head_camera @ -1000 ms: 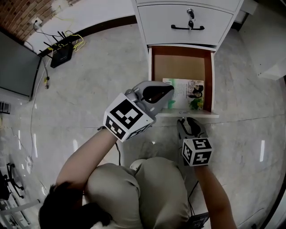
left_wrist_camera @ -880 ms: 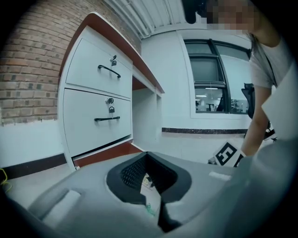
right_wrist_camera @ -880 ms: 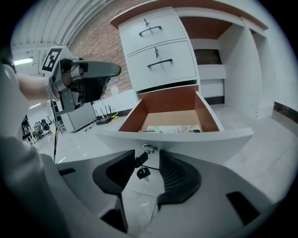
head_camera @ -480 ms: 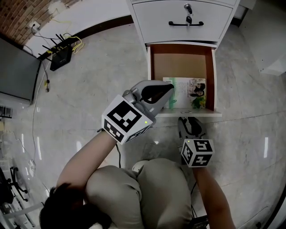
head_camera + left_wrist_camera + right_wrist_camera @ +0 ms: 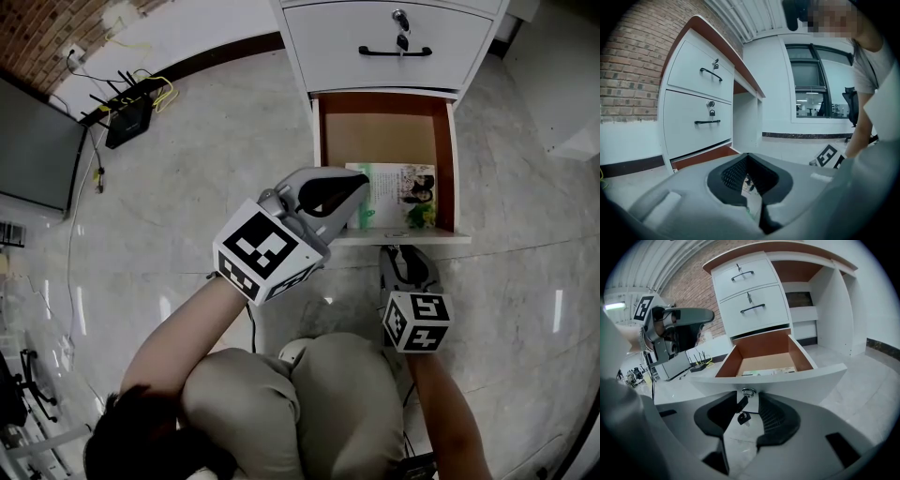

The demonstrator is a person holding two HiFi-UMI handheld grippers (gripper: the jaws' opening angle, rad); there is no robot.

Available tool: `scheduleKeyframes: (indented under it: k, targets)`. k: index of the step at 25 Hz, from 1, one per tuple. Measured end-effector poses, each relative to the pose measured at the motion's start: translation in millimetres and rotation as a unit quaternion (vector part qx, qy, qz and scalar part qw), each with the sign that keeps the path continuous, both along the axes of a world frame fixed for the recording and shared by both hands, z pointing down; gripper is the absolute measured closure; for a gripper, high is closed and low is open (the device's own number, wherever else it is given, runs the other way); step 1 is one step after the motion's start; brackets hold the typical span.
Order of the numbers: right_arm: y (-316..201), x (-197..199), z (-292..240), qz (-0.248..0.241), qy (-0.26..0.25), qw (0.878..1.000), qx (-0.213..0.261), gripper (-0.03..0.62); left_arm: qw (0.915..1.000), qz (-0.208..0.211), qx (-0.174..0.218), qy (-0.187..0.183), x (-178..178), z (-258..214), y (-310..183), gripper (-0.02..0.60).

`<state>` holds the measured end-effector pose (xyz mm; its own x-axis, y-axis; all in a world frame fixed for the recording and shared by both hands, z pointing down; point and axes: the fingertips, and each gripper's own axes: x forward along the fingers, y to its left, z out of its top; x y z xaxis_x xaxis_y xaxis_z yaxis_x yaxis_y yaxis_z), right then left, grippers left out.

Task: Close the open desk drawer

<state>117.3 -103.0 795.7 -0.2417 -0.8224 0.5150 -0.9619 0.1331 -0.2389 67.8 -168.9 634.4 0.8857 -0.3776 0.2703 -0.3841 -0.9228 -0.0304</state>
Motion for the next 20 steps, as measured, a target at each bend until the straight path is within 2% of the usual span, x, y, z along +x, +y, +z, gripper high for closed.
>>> scheduleKeyframes:
  k: [5, 9, 13, 16, 20]
  targets:
    - [-21, 17, -29, 0.021, 0.02, 0.999, 0.035, 0.448, 1.0, -0.003, 0.003, -0.001, -2, 0, -2, 0.578]
    - [-21, 19, -26, 0.011, 0.024, 0.999, 0.02, 0.448, 0.9998, -0.016, 0.007, 0.008, -4, -4, -6, 0.577]
    - [-18, 19, -20, 0.02, 0.023, 0.999, 0.011, 0.448, 0.9991, -0.031, 0.004, 0.028, -5, -11, -12, 0.577]
    - [-22, 17, -26, 0.016, 0.024, 0.999, 0.017, 0.45, 0.9985, -0.037, 0.001, 0.039, -6, -16, -15, 0.577]
    - [-32, 10, -40, -0.001, 0.03, 0.999, 0.035, 0.448, 0.9988, -0.036, 0.011, 0.031, -5, -15, -14, 0.578]
